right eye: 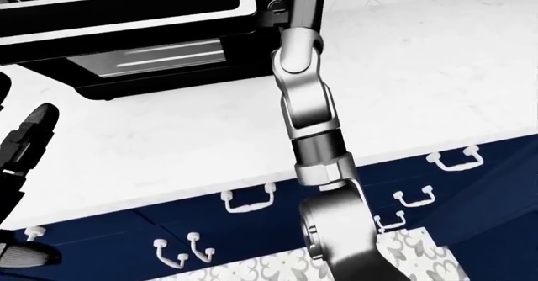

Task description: Close the toaster oven door.

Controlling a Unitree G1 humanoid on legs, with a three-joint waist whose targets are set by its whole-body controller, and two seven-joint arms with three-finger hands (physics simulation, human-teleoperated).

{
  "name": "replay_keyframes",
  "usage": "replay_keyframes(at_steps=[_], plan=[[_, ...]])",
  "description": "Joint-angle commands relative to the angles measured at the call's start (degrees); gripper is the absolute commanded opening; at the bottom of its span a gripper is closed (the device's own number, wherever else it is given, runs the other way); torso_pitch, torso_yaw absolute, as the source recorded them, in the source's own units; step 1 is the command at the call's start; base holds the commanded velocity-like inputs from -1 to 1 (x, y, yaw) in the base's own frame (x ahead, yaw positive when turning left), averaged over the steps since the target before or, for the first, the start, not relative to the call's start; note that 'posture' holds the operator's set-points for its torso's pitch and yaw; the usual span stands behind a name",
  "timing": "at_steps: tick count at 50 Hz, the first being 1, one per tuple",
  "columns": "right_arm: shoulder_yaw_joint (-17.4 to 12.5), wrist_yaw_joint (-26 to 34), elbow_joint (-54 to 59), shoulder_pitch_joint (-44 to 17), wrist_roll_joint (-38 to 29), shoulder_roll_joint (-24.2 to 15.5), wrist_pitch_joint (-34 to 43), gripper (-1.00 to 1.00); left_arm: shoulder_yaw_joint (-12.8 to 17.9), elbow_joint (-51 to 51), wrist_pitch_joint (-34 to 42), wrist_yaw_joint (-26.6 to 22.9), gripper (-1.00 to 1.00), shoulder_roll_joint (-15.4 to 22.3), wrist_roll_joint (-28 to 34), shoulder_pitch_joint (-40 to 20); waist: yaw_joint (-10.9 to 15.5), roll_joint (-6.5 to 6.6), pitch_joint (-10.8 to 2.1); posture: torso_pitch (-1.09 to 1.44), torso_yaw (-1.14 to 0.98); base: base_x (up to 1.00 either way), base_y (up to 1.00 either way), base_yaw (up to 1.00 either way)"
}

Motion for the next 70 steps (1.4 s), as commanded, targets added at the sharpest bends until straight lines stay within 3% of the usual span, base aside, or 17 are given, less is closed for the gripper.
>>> replay_keyframes(at_steps=[1, 11, 22, 38, 46, 70], plan=[[-0.3, -0.6, -2.3, -2.8, -0.2, -0.4, -1.9, 1.0, 1.4, -0.8, 0.5, -0.5, 1.0, 0.4, 0.9, -1.9, 0.0, 0.24, -1.43, 0.0, 0.0, 0.0, 0.0, 0.0], [-0.2, -0.6, -2.2, -2.9, -0.2, -0.3, -1.8, 1.0, 2.1, 0.5, 9.3, -1.8, 1.0, 0.0, 3.9, -12.6, -0.3, 0.36, -1.33, 0.0, 0.0, 0.0, 0.0, 0.0], [-0.2, -0.8, -2.6, -2.6, -0.2, -0.3, -1.8, 1.0, 1.7, 3.2, 10.2, -4.2, 1.0, 1.1, 7.4, -15.8, -0.5, 0.49, -1.22, 0.0, 0.0, 0.0, 0.0, 0.0], [-0.2, -1.6, -3.2, -1.5, -0.9, -0.3, -1.7, 1.0, -2.2, 6.6, 8.4, -10.5, 1.0, -0.3, 17.2, -17.5, -0.4, 0.4, -1.25, 0.0, 0.0, 0.0, 0.0, 0.0], [-0.2, -2.5, -2.6, -1.6, -1.5, -0.4, -1.8, 1.0, -3.4, 9.0, 8.4, -11.7, 1.0, 1.0, 19.7, -20.4, -0.4, 0.37, -1.32, 0.0, 0.0, 0.0, 0.0, 0.0], [-0.5, -2.8, -2.8, -1.7, -1.5, -1.0, -1.5, 1.0, -12.1, 19.3, 4.8, -15.9, 1.0, 3.4, 30.1, -29.3, -0.2, 0.38, -1.61, 0.0, 0.0, 0.0, 0.0, 0.0]])
